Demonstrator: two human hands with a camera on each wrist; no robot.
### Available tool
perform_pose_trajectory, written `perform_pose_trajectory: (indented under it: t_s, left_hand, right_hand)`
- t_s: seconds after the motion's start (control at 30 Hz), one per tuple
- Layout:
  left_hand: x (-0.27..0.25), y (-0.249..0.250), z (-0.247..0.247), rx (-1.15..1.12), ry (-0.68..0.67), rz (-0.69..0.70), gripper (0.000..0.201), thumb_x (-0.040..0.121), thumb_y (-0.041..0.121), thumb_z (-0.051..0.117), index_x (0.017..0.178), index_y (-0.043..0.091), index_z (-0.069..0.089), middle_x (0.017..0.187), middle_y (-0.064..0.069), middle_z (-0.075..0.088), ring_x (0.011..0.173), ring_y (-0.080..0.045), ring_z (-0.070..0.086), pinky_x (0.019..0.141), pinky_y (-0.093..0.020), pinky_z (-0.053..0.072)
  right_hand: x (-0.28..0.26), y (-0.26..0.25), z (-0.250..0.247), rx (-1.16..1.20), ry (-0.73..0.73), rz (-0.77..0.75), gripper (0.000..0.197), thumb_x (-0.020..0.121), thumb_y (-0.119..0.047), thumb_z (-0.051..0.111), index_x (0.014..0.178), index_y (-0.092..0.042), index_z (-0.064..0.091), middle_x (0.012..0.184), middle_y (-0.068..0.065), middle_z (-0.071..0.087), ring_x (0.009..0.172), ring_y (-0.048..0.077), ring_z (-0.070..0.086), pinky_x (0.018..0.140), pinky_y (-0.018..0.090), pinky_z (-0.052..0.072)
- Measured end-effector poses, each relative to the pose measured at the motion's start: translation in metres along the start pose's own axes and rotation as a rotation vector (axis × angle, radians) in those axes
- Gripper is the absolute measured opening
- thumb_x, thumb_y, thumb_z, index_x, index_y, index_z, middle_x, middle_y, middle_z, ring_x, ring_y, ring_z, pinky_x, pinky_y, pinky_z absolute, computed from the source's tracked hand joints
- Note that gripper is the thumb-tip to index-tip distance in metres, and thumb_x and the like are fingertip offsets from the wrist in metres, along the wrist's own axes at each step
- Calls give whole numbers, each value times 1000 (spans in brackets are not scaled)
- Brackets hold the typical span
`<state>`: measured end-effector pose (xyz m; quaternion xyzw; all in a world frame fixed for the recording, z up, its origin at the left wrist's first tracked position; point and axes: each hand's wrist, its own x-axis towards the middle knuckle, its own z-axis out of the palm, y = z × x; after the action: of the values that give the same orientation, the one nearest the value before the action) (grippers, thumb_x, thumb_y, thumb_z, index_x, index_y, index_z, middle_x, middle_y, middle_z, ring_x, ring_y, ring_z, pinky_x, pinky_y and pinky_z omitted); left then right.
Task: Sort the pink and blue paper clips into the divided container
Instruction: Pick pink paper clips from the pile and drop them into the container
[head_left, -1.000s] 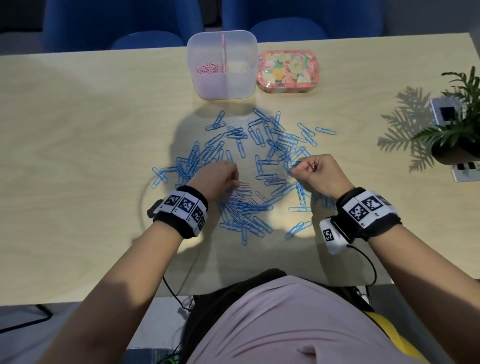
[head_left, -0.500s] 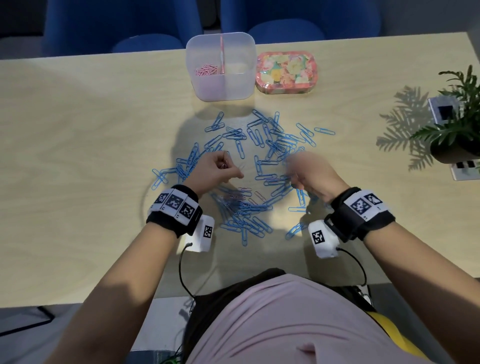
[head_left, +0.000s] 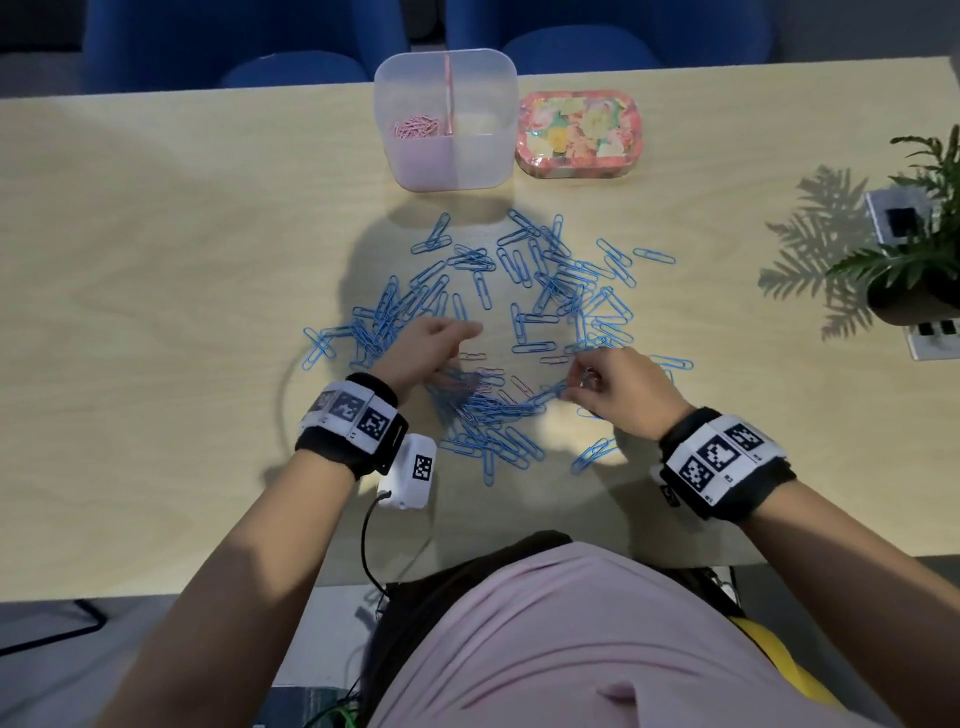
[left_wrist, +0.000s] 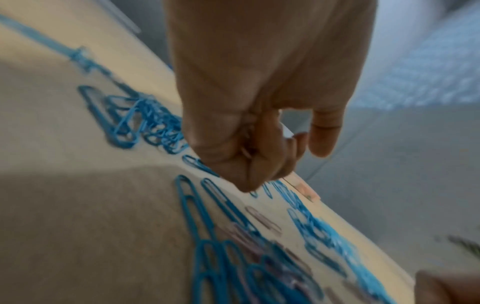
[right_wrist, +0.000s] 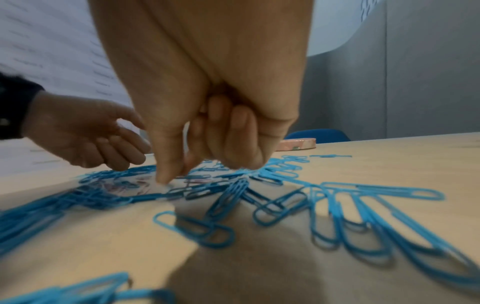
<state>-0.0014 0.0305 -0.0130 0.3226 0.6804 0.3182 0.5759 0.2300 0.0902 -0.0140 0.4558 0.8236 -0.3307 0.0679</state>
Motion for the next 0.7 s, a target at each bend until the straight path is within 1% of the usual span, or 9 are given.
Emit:
perform_pose_trajectory:
  t_s: [0.03, 0.1, 0.17, 0.23, 0.3, 0.43, 0.57, 0.63, 0.7]
  left_hand:
    - [1, -1, 2, 182, 37, 90, 39, 88, 29, 59, 54, 20, 41, 48, 13, 33, 42, -5, 30, 52, -23, 36]
    - [4, -3, 8, 511, 75, 189, 24, 82, 35, 66, 68, 18, 56, 54, 13, 39, 53, -7, 39, 59, -27, 36]
    - [6, -3, 15, 806, 102, 255, 17, 80, 39, 66, 82, 23, 63, 66, 12, 50, 68, -12, 51, 65, -28, 39]
    - [7, -3, 19, 955, 102, 295, 16, 80, 41, 65, 85, 26, 65, 82, 5, 63, 86, -18, 59, 73, -31, 46]
    - [9, -1, 22, 1053, 93, 318, 16, 81, 41, 63, 86, 26, 65, 94, 2, 67, 93, -20, 61, 74, -31, 46]
    - [9, -4, 25, 1101, 36, 339, 16, 88, 35, 56, 92, 20, 61, 103, 0, 64, 98, -21, 60, 69, -28, 36]
    - [3, -3, 25, 1112, 29, 363, 17, 92, 31, 52, 97, 16, 59, 106, -3, 60, 99, -23, 59, 75, -34, 43]
    - [0, 0, 26, 1189, 39, 355, 20, 93, 31, 50, 100, 15, 60, 109, -3, 60, 101, -24, 60, 76, -36, 45]
    - [-1, -1, 27, 1196, 35, 317, 21, 93, 31, 49, 100, 14, 59, 109, -5, 61, 103, -25, 58, 78, -37, 45]
  right_hand:
    - [1, -1, -1, -4, 11, 1, 14, 82, -35, 64, 75, -24, 58, 56, -9, 47, 65, 21, 48, 61, 27, 32]
    - [7, -4, -2, -2, 97, 21, 12, 83, -33, 61, 81, -22, 62, 57, -6, 50, 69, 24, 52, 62, 27, 31]
    - [17, -10, -2, -37, 163, 36, 11, 84, -30, 60, 89, -21, 62, 70, -1, 60, 83, 27, 58, 65, 27, 31]
    - [26, -15, 0, -79, 134, 62, 13, 83, -29, 60, 92, -19, 62, 89, 4, 67, 92, 27, 60, 68, 27, 33]
    - [31, -15, 1, -84, 55, 93, 11, 82, -26, 60, 89, -17, 60, 93, 5, 67, 92, 28, 60, 68, 27, 34]
    - [34, -13, 0, -14, -8, 70, 9, 86, -20, 55, 81, -13, 56, 83, 8, 63, 80, 26, 56, 65, 27, 35]
    - [28, -16, -1, 508, 2, 65, 12, 86, 0, 50, 75, -6, 48, 67, 12, 59, 44, 6, 50, 42, 19, 35]
    - [25, -19, 0, 743, -36, 105, 19, 86, 8, 45, 78, -9, 48, 65, 10, 62, 37, 3, 51, 36, 16, 34]
    - [23, -25, 1, 813, -67, 126, 23, 86, 8, 45, 79, -13, 51, 64, 7, 63, 36, 4, 51, 36, 18, 33]
